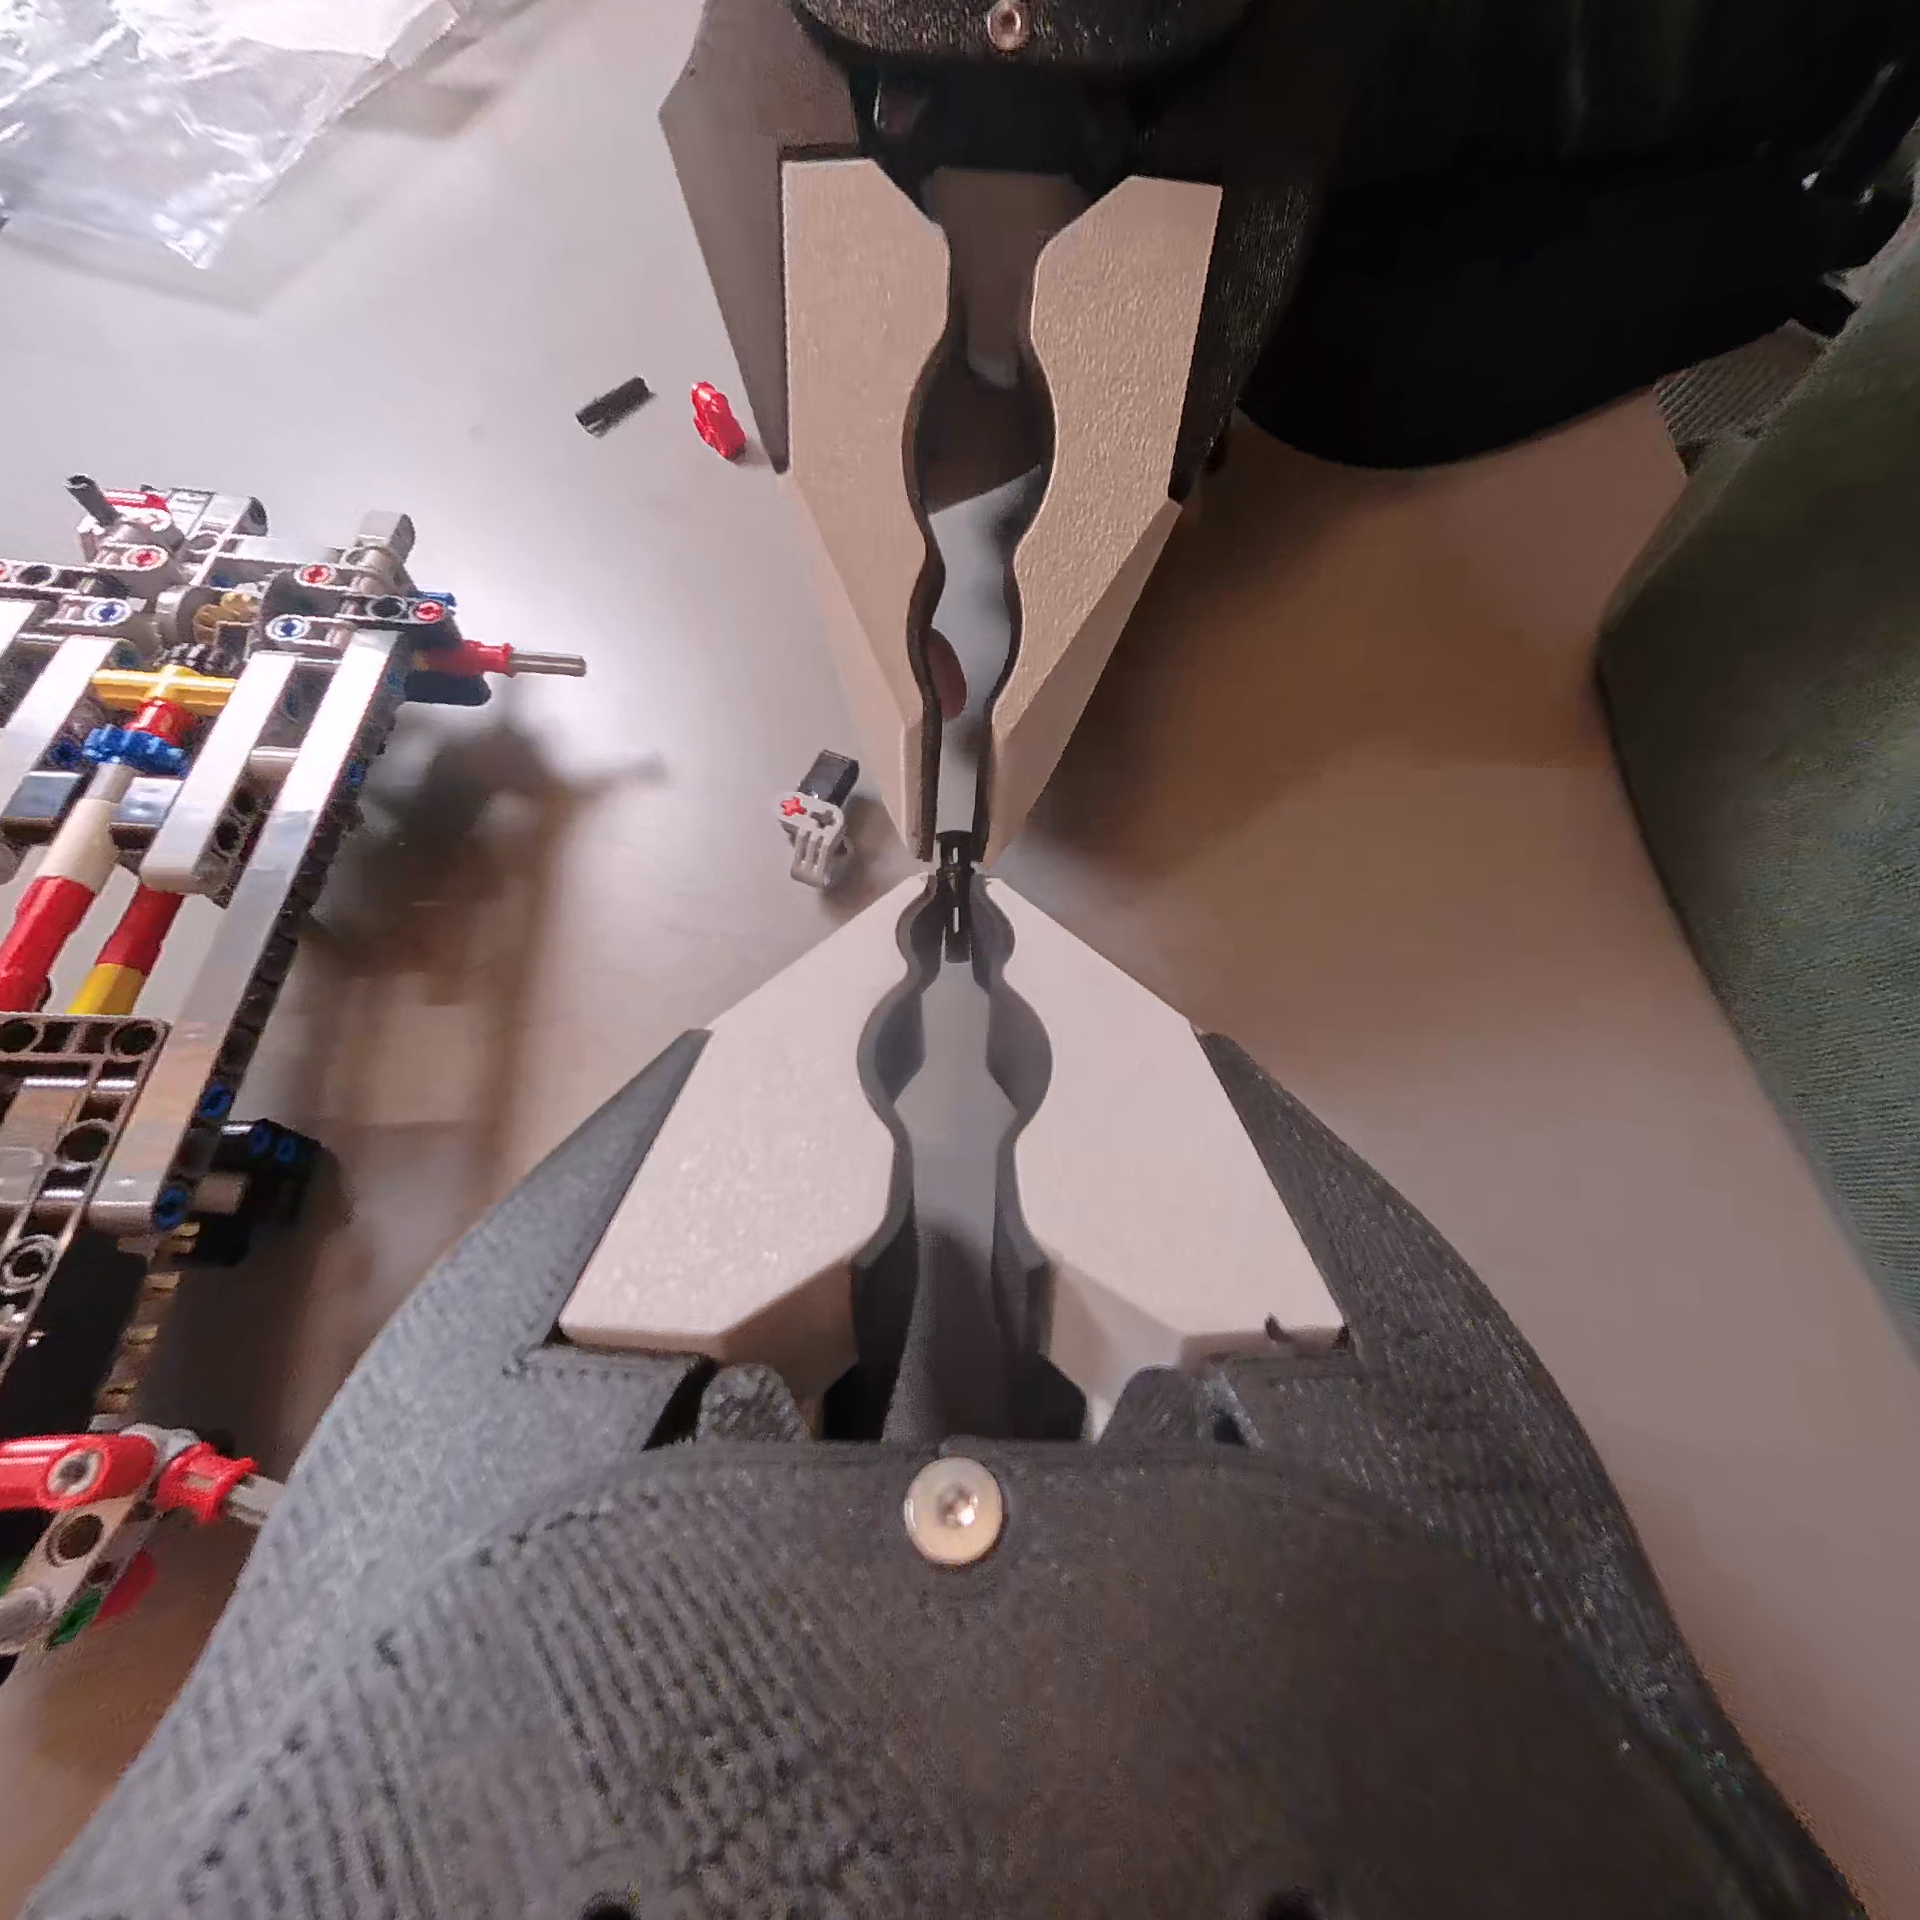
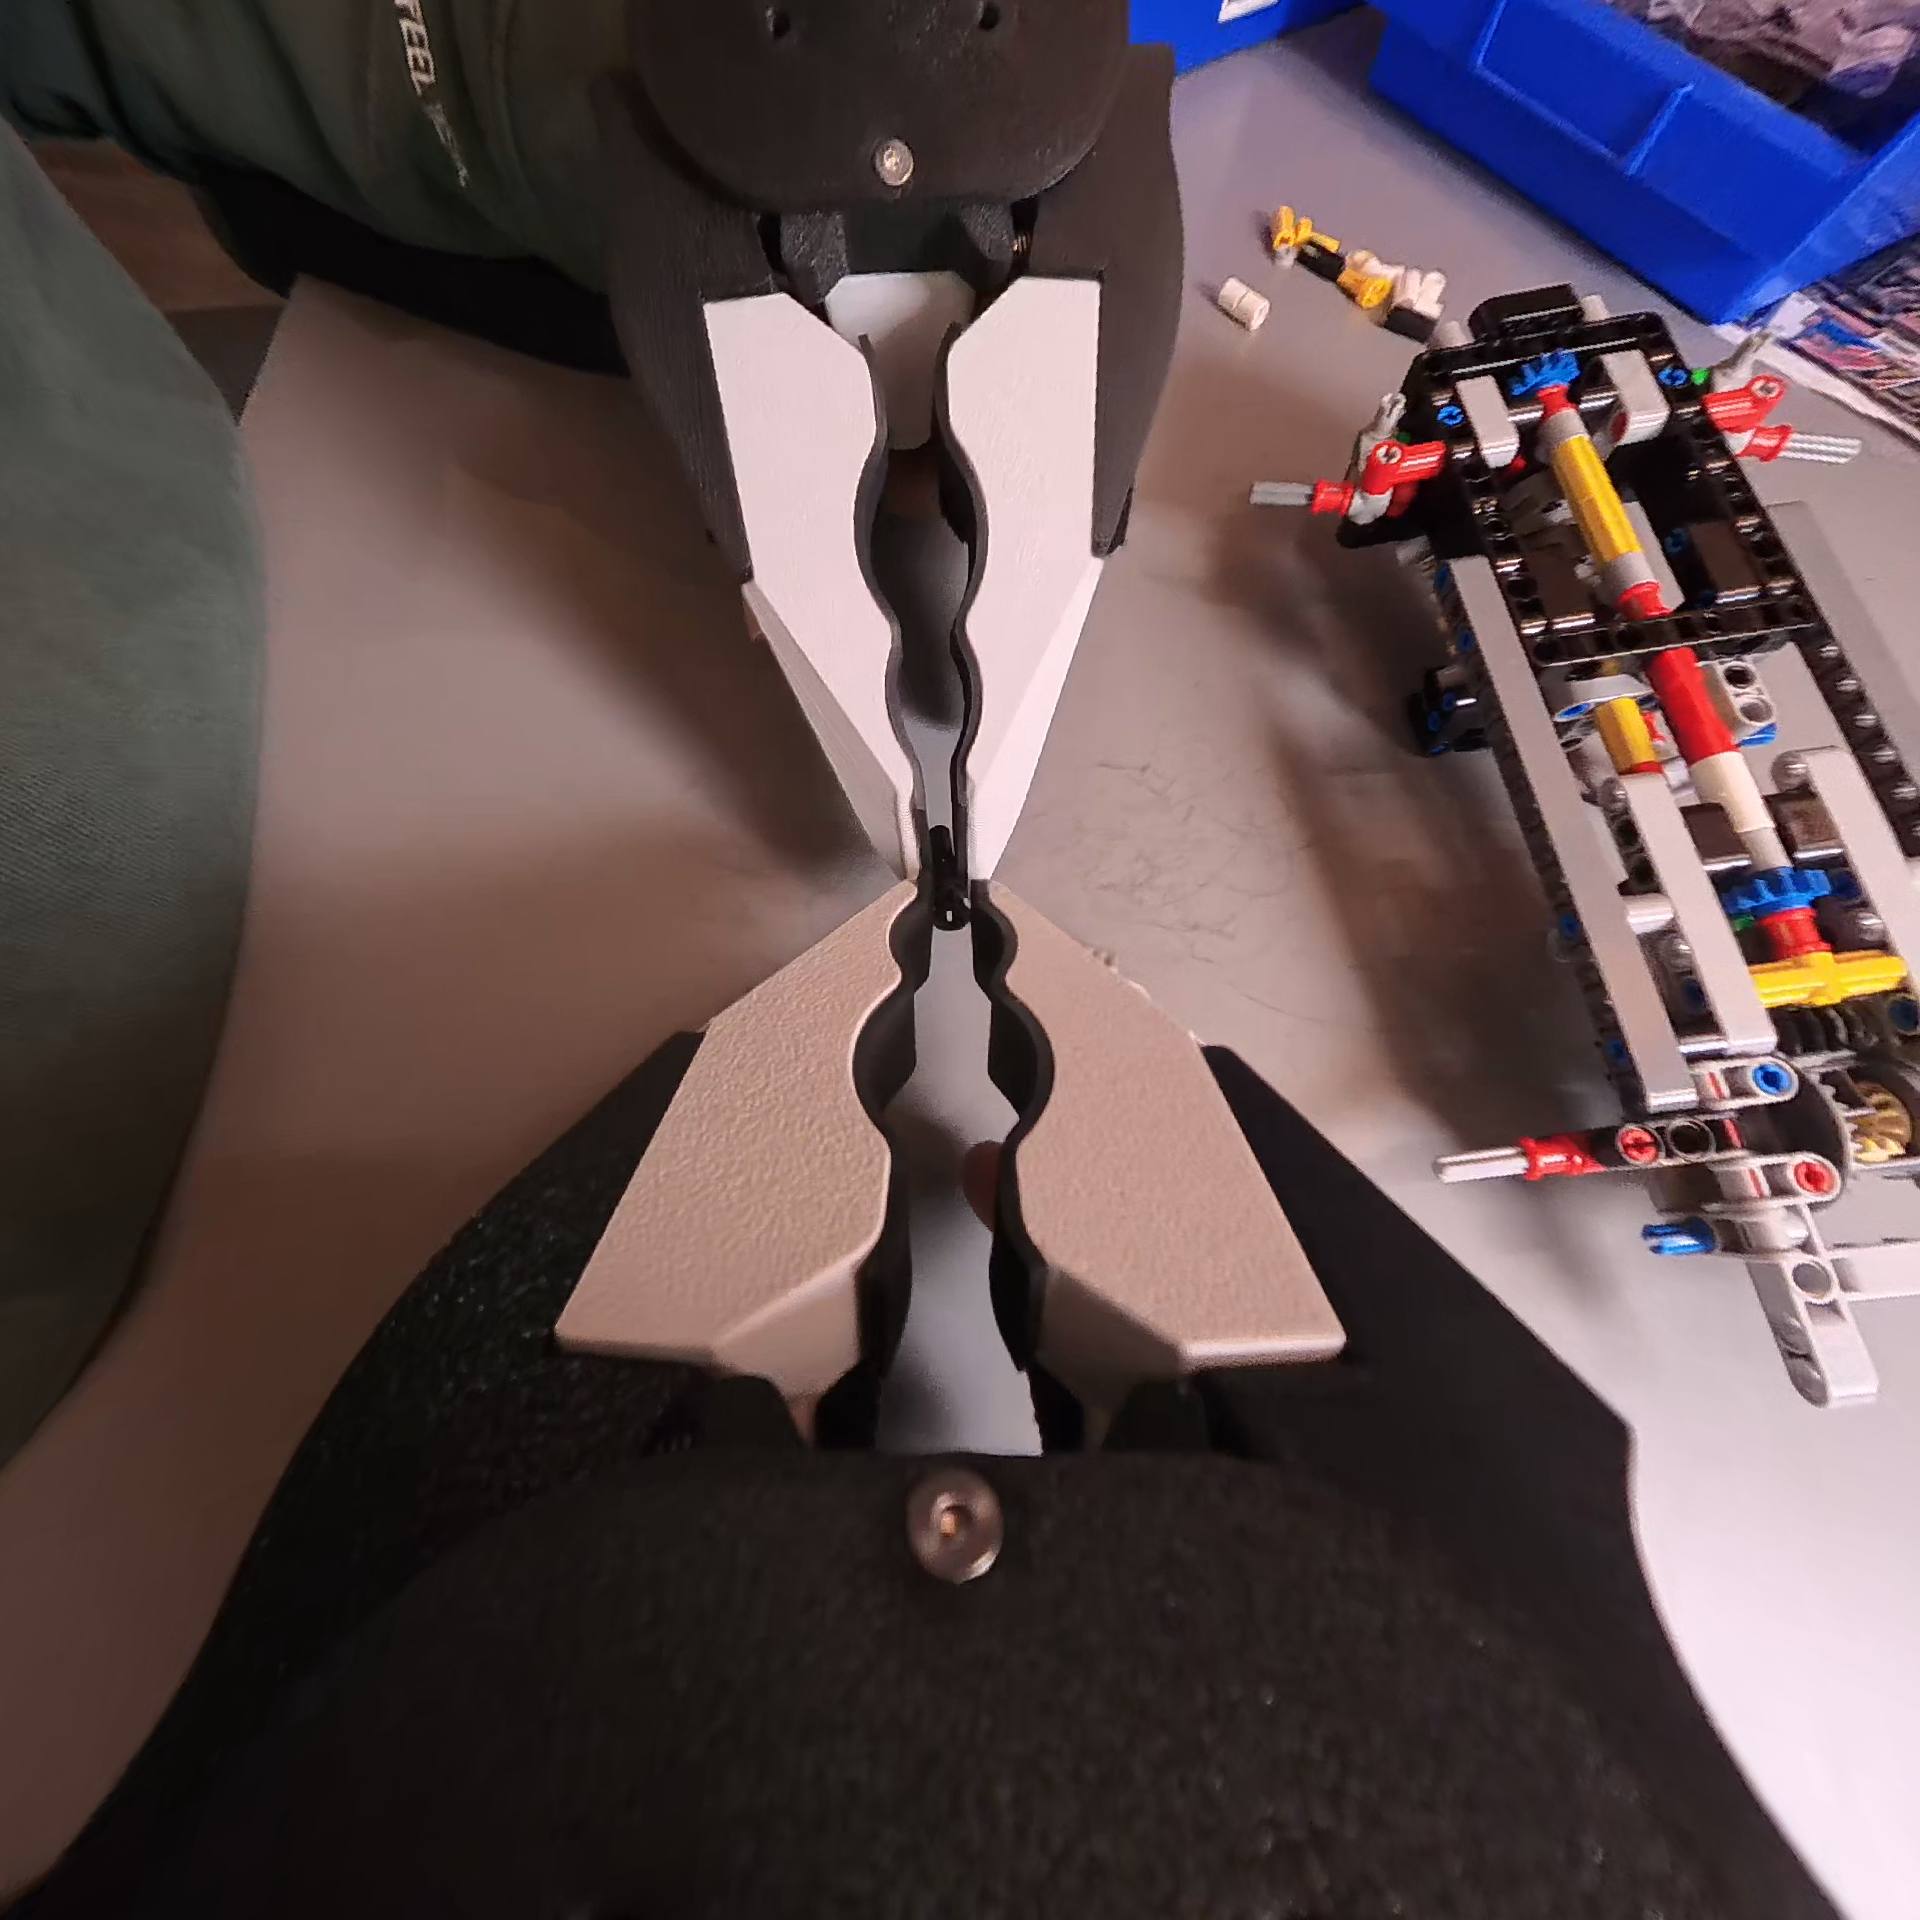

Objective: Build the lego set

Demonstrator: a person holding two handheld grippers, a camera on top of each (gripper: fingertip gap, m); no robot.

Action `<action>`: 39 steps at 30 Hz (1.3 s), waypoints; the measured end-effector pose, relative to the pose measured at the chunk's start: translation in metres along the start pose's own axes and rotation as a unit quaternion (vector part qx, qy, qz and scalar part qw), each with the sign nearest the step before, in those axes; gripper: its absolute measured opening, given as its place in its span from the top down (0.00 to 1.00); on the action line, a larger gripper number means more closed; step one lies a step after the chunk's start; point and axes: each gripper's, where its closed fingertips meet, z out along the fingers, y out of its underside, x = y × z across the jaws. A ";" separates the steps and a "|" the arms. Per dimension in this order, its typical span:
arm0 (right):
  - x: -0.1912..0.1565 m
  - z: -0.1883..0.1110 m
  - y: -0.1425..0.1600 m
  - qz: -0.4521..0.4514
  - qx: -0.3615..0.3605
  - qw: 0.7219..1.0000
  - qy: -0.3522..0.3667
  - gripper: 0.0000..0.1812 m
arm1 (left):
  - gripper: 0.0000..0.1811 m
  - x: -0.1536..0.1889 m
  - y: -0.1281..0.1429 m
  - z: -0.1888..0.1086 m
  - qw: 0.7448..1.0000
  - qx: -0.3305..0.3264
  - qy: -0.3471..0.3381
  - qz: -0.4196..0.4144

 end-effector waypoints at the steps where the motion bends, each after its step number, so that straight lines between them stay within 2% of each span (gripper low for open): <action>1: 0.001 -0.002 -0.002 0.004 0.010 1.000 0.001 0.98 | 0.99 -0.001 -0.002 -0.001 1.000 0.008 -0.001 -0.006; 4: 0.009 -0.015 -0.010 0.006 0.039 0.999 0.009 0.95 | 0.99 -0.008 -0.005 -0.006 0.999 0.025 -0.005 -0.033; 7: 0.027 -0.038 -0.008 -0.002 0.029 0.999 0.044 0.93 | 0.98 -0.018 -0.003 -0.008 0.998 0.024 -0.029 -0.046; 10: 0.052 -0.072 0.027 0.006 -0.063 0.994 0.087 0.91 | 0.98 -0.029 0.004 -0.006 0.997 0.002 -0.059 -0.049; 12: 0.075 -0.099 0.054 0.020 -0.116 0.983 0.141 0.91 | 0.98 -0.038 0.008 -0.004 0.995 -0.014 -0.085 -0.042; 15: 0.094 -0.129 0.083 0.064 -0.154 0.967 0.192 0.91 | 0.98 -0.050 0.015 0.000 0.993 -0.042 -0.109 -0.036; 18: 0.091 -0.133 0.099 0.095 -0.173 0.964 0.181 0.89 | 0.98 -0.055 0.019 0.005 0.992 -0.061 -0.110 -0.034; 21: 0.106 -0.137 0.108 0.092 -0.193 0.953 0.216 0.92 | 0.97 -0.056 0.019 0.007 0.991 -0.064 -0.112 -0.029; 25: 0.122 -0.133 0.117 0.137 -0.180 0.947 0.228 0.92 | 0.89 -0.055 0.020 0.004 0.991 -0.059 -0.110 -0.044; 27: 0.119 -0.124 0.120 0.146 -0.182 0.949 0.210 0.92 | 0.88 -0.055 0.018 0.001 0.991 -0.051 -0.112 -0.048; 29: 0.120 -0.120 0.122 0.134 -0.195 0.948 0.215 0.99 | 0.88 -0.056 0.014 -0.003 0.991 -0.036 -0.117 -0.049; 31: 0.124 -0.123 0.122 0.109 -0.214 0.944 0.228 0.99 | 0.88 -0.058 0.006 -0.009 0.991 -0.010 -0.124 -0.053; 32: 0.128 -0.125 0.115 0.100 -0.202 0.943 0.245 0.99 | 0.88 -0.058 0.000 -0.012 0.990 0.010 -0.126 -0.057; 33: 0.130 -0.125 0.098 0.099 -0.161 0.950 0.249 1.00 | 0.89 -0.058 -0.008 -0.016 0.989 0.036 -0.125 -0.065; 36: 0.118 -0.125 0.011 0.098 0.057 0.970 0.215 1.00 | 0.89 -0.055 -0.038 -0.031 0.977 0.143 -0.104 -0.117; 38: 0.100 -0.120 -0.045 0.149 0.208 0.954 0.153 1.00 | 0.87 -0.054 -0.059 -0.043 0.961 0.217 -0.089 -0.149; 39: 0.092 -0.116 -0.068 0.191 0.281 0.934 0.115 1.00 | 0.86 -0.055 -0.069 -0.050 0.952 0.247 -0.092 -0.153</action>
